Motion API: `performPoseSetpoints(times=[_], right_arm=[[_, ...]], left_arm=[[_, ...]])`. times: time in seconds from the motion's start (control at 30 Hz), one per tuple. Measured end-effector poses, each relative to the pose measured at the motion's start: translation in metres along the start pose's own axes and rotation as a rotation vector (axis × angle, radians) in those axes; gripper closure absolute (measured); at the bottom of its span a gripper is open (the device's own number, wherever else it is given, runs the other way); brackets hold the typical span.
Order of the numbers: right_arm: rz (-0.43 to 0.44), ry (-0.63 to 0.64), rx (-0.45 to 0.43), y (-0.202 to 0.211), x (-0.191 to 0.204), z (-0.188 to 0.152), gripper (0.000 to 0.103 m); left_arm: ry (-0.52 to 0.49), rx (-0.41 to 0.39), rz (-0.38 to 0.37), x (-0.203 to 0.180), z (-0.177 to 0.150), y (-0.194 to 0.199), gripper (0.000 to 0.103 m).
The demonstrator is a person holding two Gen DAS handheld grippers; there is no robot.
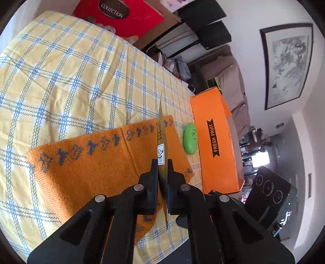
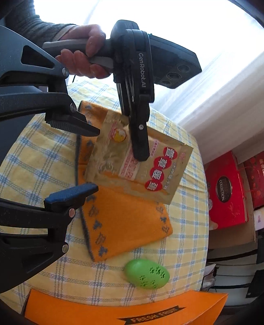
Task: Organize objects
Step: 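Lift both sachets and carry them toward the orange box, then lower both held sachets into the orange box and open both grippers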
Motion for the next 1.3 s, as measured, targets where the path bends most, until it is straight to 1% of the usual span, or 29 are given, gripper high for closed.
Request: performPoseSetpoints(times=[0.1, 0.23, 0.33, 0.4, 0.53, 0.63, 0.67, 0.73, 0.8, 0.83, 0.97, 1.13, 1.3], right_arm=[[-0.019, -0.039, -0.036, 0.013, -0.016, 0.004, 0.053], [-0.012, -0.082, -0.082, 0.022, -0.027, 0.016, 0.053], [0.040, -0.108, -0.112, 0.025, -0.029, 0.023, 0.053], [0.074, -0.113, -0.130, 0.024, -0.027, 0.026, 0.051], [0.157, -0.122, -0.139, 0.024, -0.018, 0.025, 0.050], [0.172, -0.125, -0.146, 0.027, -0.015, 0.026, 0.050], [0.172, -0.129, -0.149, 0.029, -0.016, 0.027, 0.051], [0.165, -0.143, -0.157, 0.034, -0.021, 0.028, 0.059], [0.153, -0.158, -0.164, 0.041, -0.027, 0.030, 0.070], [0.146, -0.162, -0.172, 0.045, -0.030, 0.031, 0.072], [0.115, -0.179, -0.202, 0.068, -0.042, 0.031, 0.074], [0.069, -0.187, -0.238, 0.097, -0.058, 0.031, 0.074], [0.020, -0.200, -0.259, 0.121, -0.080, 0.029, 0.074]], left_arm=[[0.003, -0.012, -0.024, -0.003, 0.001, 0.004, 0.097], [-0.006, -0.023, -0.078, -0.015, 0.000, 0.011, 0.097], [-0.014, -0.015, -0.126, -0.025, -0.001, 0.013, 0.097], [-0.020, -0.006, -0.158, -0.031, -0.002, 0.013, 0.097], [-0.026, -0.002, -0.172, -0.038, -0.001, 0.013, 0.097], [-0.021, -0.001, -0.184, -0.043, 0.001, 0.012, 0.097], [-0.022, -0.003, -0.187, -0.045, 0.001, 0.011, 0.097], [-0.025, -0.011, -0.183, -0.050, 0.003, 0.010, 0.097], [-0.034, -0.013, -0.176, -0.057, 0.006, 0.008, 0.097], [-0.045, -0.012, -0.174, -0.062, 0.007, 0.006, 0.097], [-0.095, -0.009, -0.165, -0.088, 0.007, -0.006, 0.097], [-0.126, 0.009, -0.177, -0.119, 0.006, -0.022, 0.097], [-0.168, 0.035, -0.172, -0.149, -0.001, -0.044, 0.097]])
Point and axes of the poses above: each gripper's, at about its wrist camera, not at the fingertips, and y roughly against the way its jaws point, x to its left, z to its top, the point moved 5 cm from there along -y, roughly the way its jaws point, and after that the axes turned 6 degrees about y, right-handed, at the moved point
